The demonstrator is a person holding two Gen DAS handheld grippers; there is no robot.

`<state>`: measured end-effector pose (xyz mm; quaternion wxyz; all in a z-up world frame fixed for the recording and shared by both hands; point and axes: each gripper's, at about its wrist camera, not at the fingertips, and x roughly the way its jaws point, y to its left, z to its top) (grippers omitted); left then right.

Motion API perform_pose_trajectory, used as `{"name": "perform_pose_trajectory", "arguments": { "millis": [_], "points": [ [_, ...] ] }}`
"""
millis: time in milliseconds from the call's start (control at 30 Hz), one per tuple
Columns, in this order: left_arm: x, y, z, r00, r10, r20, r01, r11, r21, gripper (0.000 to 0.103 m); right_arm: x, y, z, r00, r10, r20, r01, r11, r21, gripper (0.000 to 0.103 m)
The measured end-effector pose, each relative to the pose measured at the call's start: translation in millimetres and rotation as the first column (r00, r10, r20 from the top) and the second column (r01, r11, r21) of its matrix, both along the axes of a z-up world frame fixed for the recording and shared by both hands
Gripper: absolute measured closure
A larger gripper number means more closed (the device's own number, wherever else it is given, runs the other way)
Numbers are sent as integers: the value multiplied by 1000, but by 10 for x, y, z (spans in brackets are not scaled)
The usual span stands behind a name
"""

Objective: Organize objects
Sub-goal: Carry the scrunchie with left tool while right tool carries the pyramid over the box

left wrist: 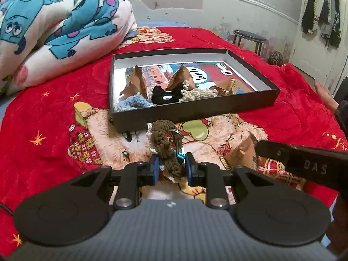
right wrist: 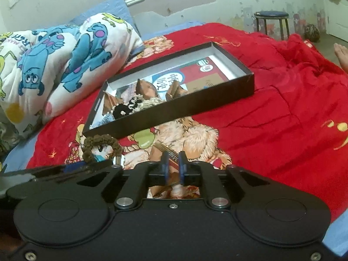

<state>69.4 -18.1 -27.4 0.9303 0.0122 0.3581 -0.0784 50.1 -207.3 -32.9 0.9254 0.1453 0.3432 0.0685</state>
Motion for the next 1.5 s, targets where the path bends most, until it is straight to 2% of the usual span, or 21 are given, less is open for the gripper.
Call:
{"name": "perform_pose_trajectory", "arguments": {
  "millis": [33,67,100,200,333,467,633,867,1500],
  "points": [
    [-26,3,-1,1000,6,3,-6,1000,8,75,-2,9,11,1000,7,8,-7,1000,-7,76],
    [-48,4,-3,1000,11,9,-11,1000,19,75,-6,26,22,1000,17,19,-16,1000,-19,59],
    [-64,0,-11,1000,14,18,-15,999,36,75,-11,49,28,999,24,29,-23,999,-34,52],
    [-76,-43,-64,999,11,35,-14,995,97,75,15,143,5,998,61,30,-59,996,-74,52],
    [-24,-42,-118,1000,8,13,-9,995,100,75,136,266,-107,997,71,-13,-72,988,-138,52],
    [48,0,-135,999,21,-26,-20,998,65,75,232,242,-277,997,43,-63,-50,992,-119,56],
    [128,116,-116,995,57,-84,-59,998,-13,75,220,215,-297,998,22,-54,-28,993,-116,64],
    [188,186,-115,989,67,-131,-75,996,-53,75,208,239,-283,999,8,-46,-14,992,-127,67],
    [202,249,-74,987,83,-138,-93,993,-66,75,191,174,-211,999,10,-34,-13,996,-83,85]
  ]
}}
